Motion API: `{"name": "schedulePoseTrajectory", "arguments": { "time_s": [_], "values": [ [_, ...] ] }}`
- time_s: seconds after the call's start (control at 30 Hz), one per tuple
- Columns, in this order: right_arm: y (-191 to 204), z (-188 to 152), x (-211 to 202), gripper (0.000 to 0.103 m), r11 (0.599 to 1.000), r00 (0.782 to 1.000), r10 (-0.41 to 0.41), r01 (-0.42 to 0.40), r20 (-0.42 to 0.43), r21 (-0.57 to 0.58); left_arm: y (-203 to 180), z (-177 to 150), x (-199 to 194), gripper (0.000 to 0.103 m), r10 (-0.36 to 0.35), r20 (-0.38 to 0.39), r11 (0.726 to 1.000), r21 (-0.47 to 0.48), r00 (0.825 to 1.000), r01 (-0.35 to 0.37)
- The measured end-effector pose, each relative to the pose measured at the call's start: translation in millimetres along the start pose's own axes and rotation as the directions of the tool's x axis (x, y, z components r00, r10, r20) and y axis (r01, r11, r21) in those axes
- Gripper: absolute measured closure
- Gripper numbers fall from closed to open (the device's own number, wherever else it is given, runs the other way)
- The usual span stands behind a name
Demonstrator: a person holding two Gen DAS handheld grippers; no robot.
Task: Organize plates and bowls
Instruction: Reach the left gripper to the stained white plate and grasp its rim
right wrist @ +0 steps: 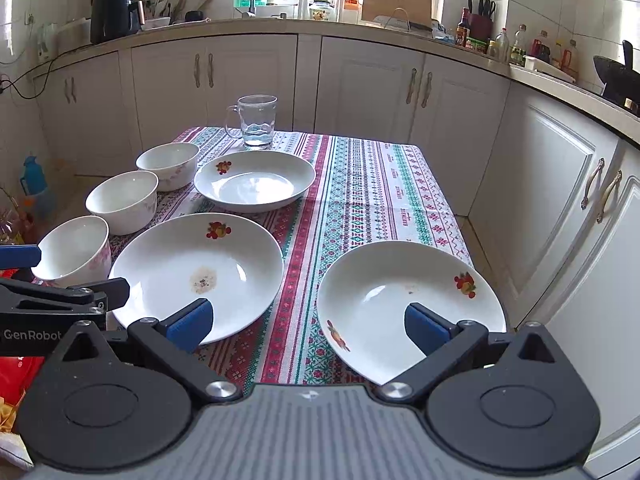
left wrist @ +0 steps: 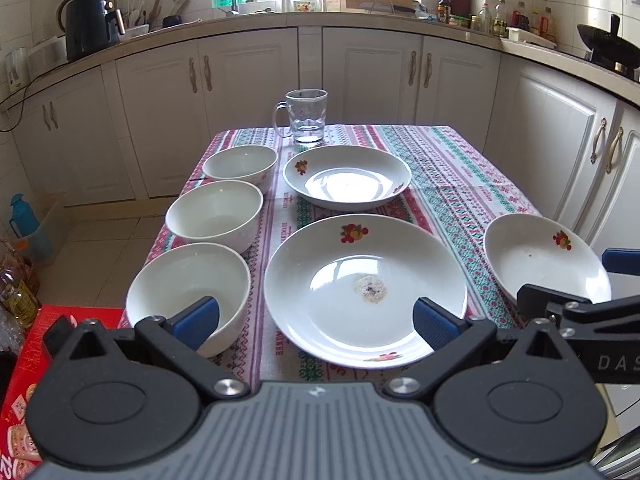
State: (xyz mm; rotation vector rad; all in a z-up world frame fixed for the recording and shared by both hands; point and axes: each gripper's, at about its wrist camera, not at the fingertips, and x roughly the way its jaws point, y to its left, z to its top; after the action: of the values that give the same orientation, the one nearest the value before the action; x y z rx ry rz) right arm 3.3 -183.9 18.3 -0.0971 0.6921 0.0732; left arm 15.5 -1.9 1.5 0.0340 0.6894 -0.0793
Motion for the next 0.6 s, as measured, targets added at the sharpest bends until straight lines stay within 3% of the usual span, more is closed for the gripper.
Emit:
{"name": "schedulePoseTrajectory", "arguments": {
  "time_s": [0.37,0.5,0.6],
  "values": [
    [-25.5,-0.1,-3.3,0.000,0.998,0.998,-0.015,0.019,0.067,-0.064,-0.8,25.5,10.8,0.001,-0.146,0.012,0.989,0.013,0.989,0.146],
    [-44.3,-7.7,-4.7,0.000,0.994,0.996,-0.004,0.013,0.084,-0.104,-4.1,33.5,18.1,0.001,-0.166,0.012,0.986,0.036,0.986,0.165],
    [-60.7,-15.3,-1.0,0.000,0.994,0.998,-0.002,0.009,0.067,-0.106,-8.4,37.8,24.5,0.001,-0.142,0.016,0.988,0.056,0.990,0.141]
  ]
}}
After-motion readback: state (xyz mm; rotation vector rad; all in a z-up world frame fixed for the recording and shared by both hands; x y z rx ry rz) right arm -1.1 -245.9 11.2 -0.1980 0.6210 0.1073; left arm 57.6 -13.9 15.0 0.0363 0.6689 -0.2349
